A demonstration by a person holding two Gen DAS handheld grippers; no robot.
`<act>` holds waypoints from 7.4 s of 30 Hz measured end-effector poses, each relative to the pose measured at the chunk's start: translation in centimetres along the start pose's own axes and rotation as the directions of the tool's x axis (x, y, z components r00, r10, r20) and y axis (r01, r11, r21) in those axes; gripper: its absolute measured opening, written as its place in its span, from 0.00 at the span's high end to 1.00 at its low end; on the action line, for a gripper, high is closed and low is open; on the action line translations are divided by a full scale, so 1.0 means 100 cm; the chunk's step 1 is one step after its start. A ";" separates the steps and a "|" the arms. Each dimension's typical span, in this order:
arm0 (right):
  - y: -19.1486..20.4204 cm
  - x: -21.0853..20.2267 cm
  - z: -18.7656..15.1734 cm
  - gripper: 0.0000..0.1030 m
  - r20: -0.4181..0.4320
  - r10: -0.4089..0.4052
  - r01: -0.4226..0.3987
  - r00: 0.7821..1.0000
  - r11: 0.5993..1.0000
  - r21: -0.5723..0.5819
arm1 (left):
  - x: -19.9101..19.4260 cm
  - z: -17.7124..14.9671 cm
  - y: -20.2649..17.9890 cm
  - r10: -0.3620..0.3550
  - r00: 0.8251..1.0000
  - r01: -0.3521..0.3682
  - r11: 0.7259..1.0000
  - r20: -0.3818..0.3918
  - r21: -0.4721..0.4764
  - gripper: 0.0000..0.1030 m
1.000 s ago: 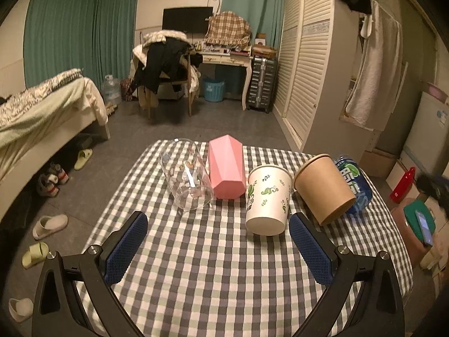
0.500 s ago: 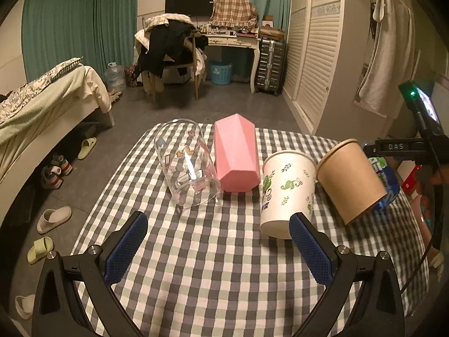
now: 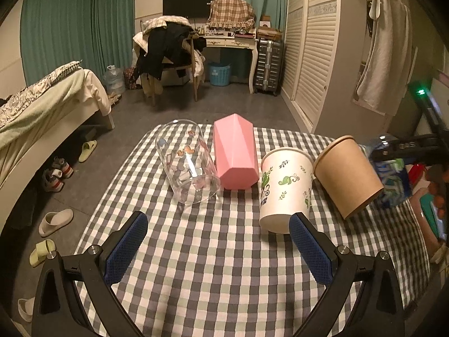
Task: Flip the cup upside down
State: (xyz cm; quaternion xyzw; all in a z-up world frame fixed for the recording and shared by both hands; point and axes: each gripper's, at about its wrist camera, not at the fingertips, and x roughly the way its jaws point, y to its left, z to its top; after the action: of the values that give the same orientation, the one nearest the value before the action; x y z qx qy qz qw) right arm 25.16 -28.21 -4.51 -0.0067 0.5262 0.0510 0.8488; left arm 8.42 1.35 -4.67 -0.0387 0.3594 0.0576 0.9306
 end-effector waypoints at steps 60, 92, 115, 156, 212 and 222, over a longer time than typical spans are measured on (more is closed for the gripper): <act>0.035 -0.137 -0.143 0.11 0.149 0.034 -0.010 0.988 0.988 -0.157 | -0.016 0.013 -0.079 -0.131 0.959 0.184 0.962 -0.251 0.201 0.00; 0.003 -0.104 -0.193 0.11 0.145 0.028 -0.016 0.989 0.996 -0.084 | -0.048 -0.035 -0.113 -0.161 0.934 0.050 0.943 0.319 0.330 0.26; 0.025 -0.106 -0.211 0.11 0.137 0.030 -0.014 0.990 0.993 -0.113 | -0.075 -0.130 -0.095 -0.240 0.930 0.125 0.918 0.278 0.376 0.28; 0.025 -0.182 -0.217 0.11 0.379 0.053 -0.018 0.924 0.995 -0.096 | -0.130 -0.064 -0.061 -0.254 0.920 0.186 0.953 0.300 0.238 0.00; 0.077 -0.160 -0.258 0.00 0.541 0.081 -0.018 0.837 0.993 -0.120 | -0.135 -0.085 0.014 -0.092 0.956 0.078 0.995 0.278 0.059 0.00; 0.076 -0.162 -0.259 0.00 0.544 0.082 -0.020 0.835 0.993 -0.118 | -0.136 -0.085 0.013 -0.090 0.957 0.077 0.995 0.277 0.059 0.00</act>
State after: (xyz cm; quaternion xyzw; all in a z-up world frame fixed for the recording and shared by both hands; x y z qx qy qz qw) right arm -5.80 -23.59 -1.27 -0.0234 0.2580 0.1016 0.9605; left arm -7.41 0.63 -1.82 -0.0232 0.2241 0.0146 0.9742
